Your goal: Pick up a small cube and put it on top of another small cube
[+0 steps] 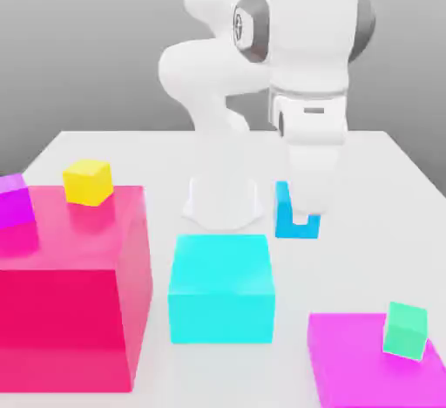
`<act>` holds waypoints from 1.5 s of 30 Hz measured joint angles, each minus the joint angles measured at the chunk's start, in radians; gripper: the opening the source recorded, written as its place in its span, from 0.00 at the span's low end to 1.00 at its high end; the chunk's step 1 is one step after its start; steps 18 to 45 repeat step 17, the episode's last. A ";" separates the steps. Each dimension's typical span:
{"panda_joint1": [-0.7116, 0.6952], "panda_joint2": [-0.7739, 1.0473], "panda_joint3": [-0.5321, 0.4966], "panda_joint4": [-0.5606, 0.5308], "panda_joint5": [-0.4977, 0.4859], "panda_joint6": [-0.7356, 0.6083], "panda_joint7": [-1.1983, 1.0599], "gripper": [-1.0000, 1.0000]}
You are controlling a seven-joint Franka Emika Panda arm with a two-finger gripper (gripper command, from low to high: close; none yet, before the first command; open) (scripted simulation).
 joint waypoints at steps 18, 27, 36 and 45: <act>-0.342 -0.219 -0.289 -0.004 -0.215 -0.197 -0.232 1.00; -0.342 -0.219 -0.289 -0.004 -0.215 -0.197 -0.232 1.00; -0.342 -0.219 -0.289 -0.004 -0.215 -0.197 -0.232 1.00; -0.342 -0.219 -0.289 -0.004 -0.215 -0.197 -0.232 1.00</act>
